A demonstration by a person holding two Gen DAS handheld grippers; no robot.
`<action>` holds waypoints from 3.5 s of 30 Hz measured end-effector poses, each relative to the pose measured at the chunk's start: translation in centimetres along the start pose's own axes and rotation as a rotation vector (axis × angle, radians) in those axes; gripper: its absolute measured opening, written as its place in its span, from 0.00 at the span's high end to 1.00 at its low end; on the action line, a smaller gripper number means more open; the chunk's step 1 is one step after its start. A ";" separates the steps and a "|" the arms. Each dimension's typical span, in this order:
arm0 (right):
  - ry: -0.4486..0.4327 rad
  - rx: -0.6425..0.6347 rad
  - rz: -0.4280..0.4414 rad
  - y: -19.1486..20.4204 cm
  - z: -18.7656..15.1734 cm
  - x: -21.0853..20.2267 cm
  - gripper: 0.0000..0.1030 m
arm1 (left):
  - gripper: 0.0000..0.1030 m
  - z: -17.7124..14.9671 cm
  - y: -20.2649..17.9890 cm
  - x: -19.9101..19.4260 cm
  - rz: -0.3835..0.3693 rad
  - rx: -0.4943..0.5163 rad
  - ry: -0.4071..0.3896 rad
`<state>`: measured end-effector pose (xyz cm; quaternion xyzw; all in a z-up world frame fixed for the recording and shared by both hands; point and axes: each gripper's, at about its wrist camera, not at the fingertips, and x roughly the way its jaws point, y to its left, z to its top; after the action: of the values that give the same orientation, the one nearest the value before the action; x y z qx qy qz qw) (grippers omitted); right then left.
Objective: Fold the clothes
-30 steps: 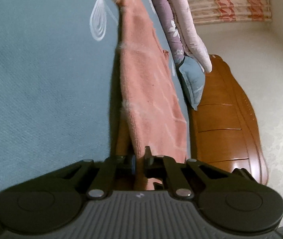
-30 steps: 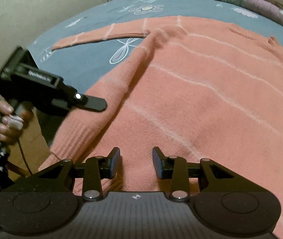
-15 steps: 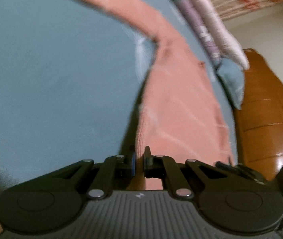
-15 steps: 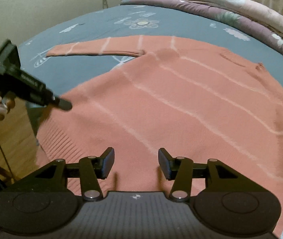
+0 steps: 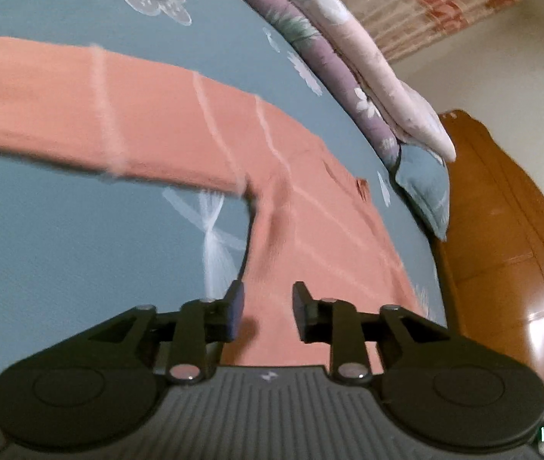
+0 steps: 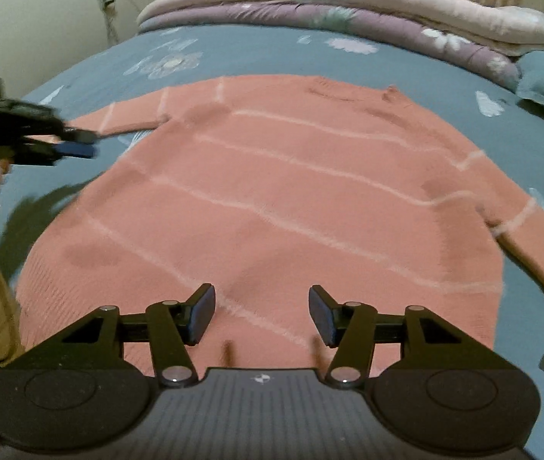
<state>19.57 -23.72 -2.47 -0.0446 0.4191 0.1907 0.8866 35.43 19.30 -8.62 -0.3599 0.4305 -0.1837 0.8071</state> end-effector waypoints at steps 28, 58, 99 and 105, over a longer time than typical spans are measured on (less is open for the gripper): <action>-0.059 0.397 -0.021 -16.4 1.9 3.9 0.40 | 0.61 -3.2 -10.8 7.7 0.270 0.623 0.069; -0.206 0.760 -0.138 -29.4 3.4 6.8 0.42 | 0.49 -4.6 -13.2 9.5 0.410 0.686 0.095; 0.052 0.107 -0.169 -4.8 -10.8 -1.8 0.00 | 0.24 -17.0 -11.2 -0.9 0.487 0.957 0.230; -0.034 0.115 -0.173 -3.0 -8.8 -1.5 0.00 | 0.25 -17.9 -15.2 0.9 0.310 1.072 0.195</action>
<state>13.50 -29.06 -7.27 -0.0263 0.4088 0.0899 0.9078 21.31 0.97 -4.56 0.1863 0.3973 -0.2884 0.8511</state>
